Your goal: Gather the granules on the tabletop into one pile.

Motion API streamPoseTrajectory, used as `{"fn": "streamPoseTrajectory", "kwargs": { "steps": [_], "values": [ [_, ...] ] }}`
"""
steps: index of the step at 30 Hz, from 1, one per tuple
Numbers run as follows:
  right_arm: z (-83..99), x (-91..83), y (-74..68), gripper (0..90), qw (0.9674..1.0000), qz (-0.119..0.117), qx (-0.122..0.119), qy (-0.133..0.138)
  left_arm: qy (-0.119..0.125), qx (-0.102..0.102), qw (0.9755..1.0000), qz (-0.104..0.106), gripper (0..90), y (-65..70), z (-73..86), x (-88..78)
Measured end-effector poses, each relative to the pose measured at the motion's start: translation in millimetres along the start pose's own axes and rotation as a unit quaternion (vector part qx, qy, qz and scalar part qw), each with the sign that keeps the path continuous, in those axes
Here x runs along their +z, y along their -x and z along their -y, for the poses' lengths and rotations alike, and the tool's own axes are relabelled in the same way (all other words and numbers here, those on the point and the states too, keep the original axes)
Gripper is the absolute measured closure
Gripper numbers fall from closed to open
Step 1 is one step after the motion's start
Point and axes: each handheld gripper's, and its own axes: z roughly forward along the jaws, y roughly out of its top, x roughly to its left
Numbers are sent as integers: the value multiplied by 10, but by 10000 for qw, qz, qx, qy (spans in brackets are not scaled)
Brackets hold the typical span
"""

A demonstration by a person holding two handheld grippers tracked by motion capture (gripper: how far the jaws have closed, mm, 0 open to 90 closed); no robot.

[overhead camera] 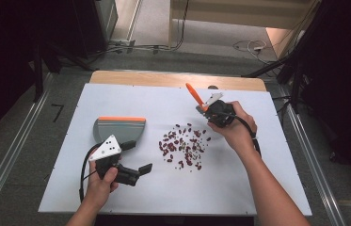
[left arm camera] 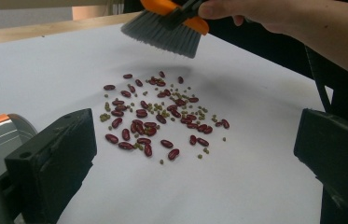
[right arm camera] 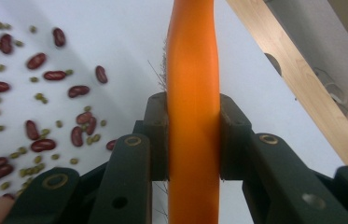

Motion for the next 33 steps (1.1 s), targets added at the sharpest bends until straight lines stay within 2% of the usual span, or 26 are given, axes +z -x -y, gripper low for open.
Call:
{"fn": "streamPoseTrajectory", "kwargs": {
  "steps": [1, 2, 3, 4, 5, 6, 7, 10, 13, 17, 27, 33],
  "values": [
    [-55, 77, -48, 689, 9997, 113, -99, -172, 1, -3, 10000, 7, 0, -2, 0, -2],
    [-55, 77, -48, 689, 9997, 113, -99, -172, 0, -3, 10000, 12, 0, -3, 0, -4],
    [-100, 162, -105, 689, 9985, 276, -248, -391, -8, -1, 10000, -1, 0, -6, 1, -5],
    [-100, 162, -105, 689, 9985, 276, -248, -391, -10, -7, 10000, -4, 0, -8, 2, -5],
    [-125, 250, -173, 690, 9973, 304, -359, -571, -12, -9, 10000, -5, 0, -10, 3, -6],
    [-125, 250, -173, 690, 9973, 304, -359, -571, -12, -10, 10000, -11, 0, -10, 4, -8],
    [-140, 320, -242, 689, 9963, 250, -366, -732, -20, -9, 10000, -23, 0, -12, 4, -12],
    [-166, 326, -288, 691, 9965, 149, -266, -775, -23, -6, 10000, -27, 0, -12, 5, -13],
    [-174, 318, -315, 692, 9963, -151, 23, -848, -37, -2, 10000, -20, 0, -12, 9, -6],
    [-155, 244, -381, 691, 9958, -387, 105, -821, -51, -9, 10000, -11, 0, -6, 12, 12],
    [-144, 116, -619, 688, 9954, -567, -133, -757, -72, -33, 10000, 34, 0, 4, 11, 25],
    [-144, 49, -692, 688, 9948, -658, -200, -755, -60, -32, 10000, 49, 0, 0, 9, 22]
  ]
}}
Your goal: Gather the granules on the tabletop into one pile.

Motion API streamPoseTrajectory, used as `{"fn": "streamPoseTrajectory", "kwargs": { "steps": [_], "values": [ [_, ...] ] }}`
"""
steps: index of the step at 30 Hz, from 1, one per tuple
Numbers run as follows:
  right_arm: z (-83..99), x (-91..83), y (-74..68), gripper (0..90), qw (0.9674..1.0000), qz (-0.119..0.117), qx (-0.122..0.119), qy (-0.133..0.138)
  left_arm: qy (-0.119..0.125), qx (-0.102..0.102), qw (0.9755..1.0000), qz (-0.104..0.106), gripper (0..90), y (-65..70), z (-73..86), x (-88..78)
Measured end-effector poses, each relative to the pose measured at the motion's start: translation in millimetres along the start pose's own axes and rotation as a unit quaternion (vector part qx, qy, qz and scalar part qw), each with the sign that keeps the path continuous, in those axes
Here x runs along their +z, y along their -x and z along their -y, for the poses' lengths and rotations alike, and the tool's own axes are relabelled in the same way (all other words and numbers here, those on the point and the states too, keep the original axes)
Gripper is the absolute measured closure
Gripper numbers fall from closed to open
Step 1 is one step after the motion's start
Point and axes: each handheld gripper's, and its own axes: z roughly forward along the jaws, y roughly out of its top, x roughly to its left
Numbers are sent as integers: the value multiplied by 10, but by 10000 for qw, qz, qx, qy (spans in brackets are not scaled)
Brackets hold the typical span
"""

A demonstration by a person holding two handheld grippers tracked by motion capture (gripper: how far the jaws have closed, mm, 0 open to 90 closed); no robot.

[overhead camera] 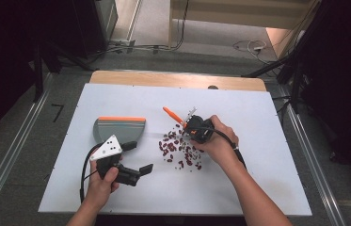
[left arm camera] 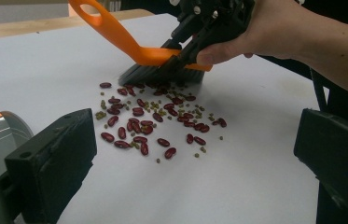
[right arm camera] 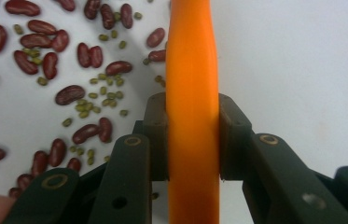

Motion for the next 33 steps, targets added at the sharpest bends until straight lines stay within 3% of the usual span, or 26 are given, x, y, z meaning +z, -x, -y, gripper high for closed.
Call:
{"fn": "streamPoseTrajectory", "kwargs": {
  "steps": [5, 6, 8, 12, 13, 14, 16, 17, 19, 22, 24, 25, 27, 29, 33],
  "values": [
    [4, -57, -70, 689, 9997, 69, -221, 10, -26, -21, 10000, -26, 0, -20, 16, 6],
    [4, -84, -40, 689, 9998, 47, -195, 85, -35, -15, 10000, -29, 0, -24, 18, 6],
    [-6, -122, 12, 690, 9992, 256, -226, 209, -15, -24, 10000, -26, 0, -24, 18, 5],
    [-75, -170, 113, 690, 9985, 303, -198, 405, -5, -46, 10000, -19, 0, -27, 18, 7],
    [-111, -174, 145, 690, 9979, 307, -293, 489, -8, -49, 10000, -20, 0, -26, 18, 7],
    [-204, -152, 193, 690, 9961, 291, -536, 636, -8, -49, 10000, -17, 0, -27, 17, 6],
    [-280, -90, 215, 690, 9905, 441, -1014, 813, -3, -46, 10000, -26, 0, -27, 17, 5],
    [-280, -90, 215, 690, 9905, 441, -1014, 813, -3, -43, 10000, -32, 0, -29, 17, 1],
    [-363, -19, 213, 689, 9870, 609, -1258, 791, 0, -43, 10000, -37, 0, -30, 16, -9],
    [-440, 118, 190, 690, 9830, 532, -1574, 785, 5, -54, 10000, -40, 0, -30, 21, -16],
    [-458, 253, 107, 690, 9804, 440, -1822, 599, 10, -53, 10000, -35, 0, -32, 26, -19],
    [-453, 256, 77, 690, 9809, 333, -1796, 664, 10, -53, 10000, -35, 0, -32, 26, -19],
    [-447, 255, 40, 690, 9806, 357, -1832, 600, 5, -44, 10000, -43, 0, -36, 24, -22],
    [-404, 243, -38, 689, 9782, 283, -1969, 587, 7, -54, 10000, -36, 0, -42, 23, -23],
    [-339, 192, -70, 689, 9774, 94, -2002, 674, 22, -48, 10000, -47, 0, -37, 17, -23]
  ]
}}
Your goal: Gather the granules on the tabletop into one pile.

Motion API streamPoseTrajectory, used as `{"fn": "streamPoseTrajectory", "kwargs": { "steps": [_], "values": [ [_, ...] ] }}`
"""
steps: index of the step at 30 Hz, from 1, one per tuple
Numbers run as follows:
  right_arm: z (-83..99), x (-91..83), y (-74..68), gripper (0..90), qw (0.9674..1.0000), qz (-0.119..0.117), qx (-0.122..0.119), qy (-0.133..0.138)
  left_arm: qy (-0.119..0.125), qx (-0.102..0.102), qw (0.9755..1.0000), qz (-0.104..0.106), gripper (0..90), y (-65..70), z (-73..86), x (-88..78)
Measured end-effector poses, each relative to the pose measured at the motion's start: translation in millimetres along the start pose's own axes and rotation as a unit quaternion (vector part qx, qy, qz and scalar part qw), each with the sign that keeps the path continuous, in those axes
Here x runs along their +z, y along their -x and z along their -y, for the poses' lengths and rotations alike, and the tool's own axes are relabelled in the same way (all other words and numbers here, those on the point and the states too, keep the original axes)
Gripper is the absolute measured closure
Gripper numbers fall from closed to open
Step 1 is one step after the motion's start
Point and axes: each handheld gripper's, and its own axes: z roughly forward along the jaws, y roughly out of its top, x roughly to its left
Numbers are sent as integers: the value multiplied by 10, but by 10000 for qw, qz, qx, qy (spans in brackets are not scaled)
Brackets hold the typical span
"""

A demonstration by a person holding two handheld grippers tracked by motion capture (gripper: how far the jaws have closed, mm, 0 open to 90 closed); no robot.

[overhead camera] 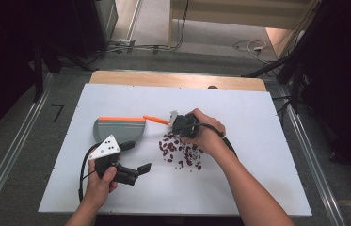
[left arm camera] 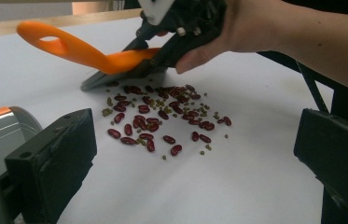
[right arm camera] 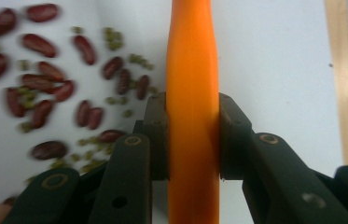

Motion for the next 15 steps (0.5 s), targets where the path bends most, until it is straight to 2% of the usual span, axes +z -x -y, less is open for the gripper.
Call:
{"fn": "streamPoseTrajectory", "kwargs": {
  "steps": [2, 5, 12, 15],
  "values": [
    [41, -64, -75, 689, 9998, -144, -122, 69, -15, 9, 10000, -8, 0, 7, -2, 2],
    [76, -127, -162, 688, 9994, -208, -240, 112, -28, 9, 10000, 6, 0, 11, -2, 12],
    [152, -241, -333, 688, 9983, -277, -463, 241, -30, 2, 10000, -4, 0, 13, 2, 14],
    [167, -271, -345, 688, 9982, -295, -463, 251, -46, 10, 10000, -11, 0, 12, 1, 10]
  ]
}}
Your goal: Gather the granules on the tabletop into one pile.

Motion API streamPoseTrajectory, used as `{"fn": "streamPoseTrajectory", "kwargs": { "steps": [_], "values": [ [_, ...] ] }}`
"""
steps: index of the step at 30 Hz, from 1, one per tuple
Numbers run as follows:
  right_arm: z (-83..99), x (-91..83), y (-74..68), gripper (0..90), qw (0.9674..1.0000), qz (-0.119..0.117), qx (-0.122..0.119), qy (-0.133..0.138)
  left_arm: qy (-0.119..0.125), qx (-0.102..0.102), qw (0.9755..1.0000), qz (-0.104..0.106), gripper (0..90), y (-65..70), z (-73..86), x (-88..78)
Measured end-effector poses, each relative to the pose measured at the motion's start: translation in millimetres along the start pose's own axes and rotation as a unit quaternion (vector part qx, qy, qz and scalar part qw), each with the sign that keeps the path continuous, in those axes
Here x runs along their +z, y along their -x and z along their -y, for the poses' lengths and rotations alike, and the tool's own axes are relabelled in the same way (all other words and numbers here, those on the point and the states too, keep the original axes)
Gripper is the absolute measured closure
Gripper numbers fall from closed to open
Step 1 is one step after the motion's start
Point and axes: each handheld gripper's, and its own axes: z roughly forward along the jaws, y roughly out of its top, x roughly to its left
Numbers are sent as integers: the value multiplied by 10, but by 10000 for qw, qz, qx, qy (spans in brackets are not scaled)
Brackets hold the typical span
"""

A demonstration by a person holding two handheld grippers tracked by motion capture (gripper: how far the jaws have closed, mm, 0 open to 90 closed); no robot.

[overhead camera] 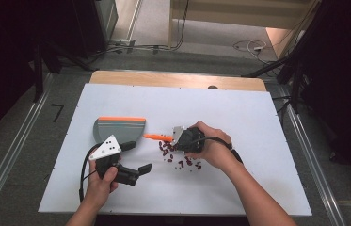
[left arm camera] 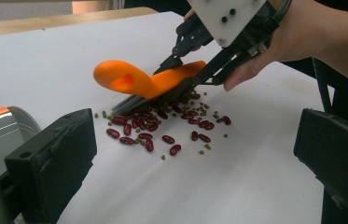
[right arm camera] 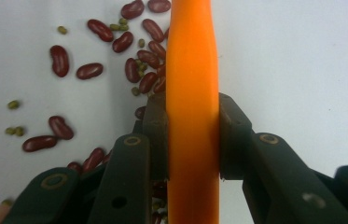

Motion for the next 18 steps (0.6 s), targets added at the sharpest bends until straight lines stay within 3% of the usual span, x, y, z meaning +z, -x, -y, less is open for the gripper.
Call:
{"fn": "streamPoseTrajectory", "kwargs": {
  "steps": [8, 11, 14, 17, 18],
  "values": [
    [-48, -97, 145, 690, 9994, 282, 139, 121, 19, -8, 10000, -47, 0, -10, -2, -3],
    [-154, -54, 217, 690, 9989, 422, 87, 179, 21, -7, 10000, -45, 0, -12, -2, 0],
    [-294, 109, 251, 689, 9983, 553, -137, 126, 34, 3, 10000, -51, 0, -10, -1, -7],
    [-337, 193, 247, 690, 9982, 565, -188, 106, 67, 23, 9999, -91, 0, -13, 1, -27],
    [-359, 248, 217, 690, 9989, 425, -177, 121, 82, 21, 9999, -93, 0, -15, 2, -32]
  ]
}}
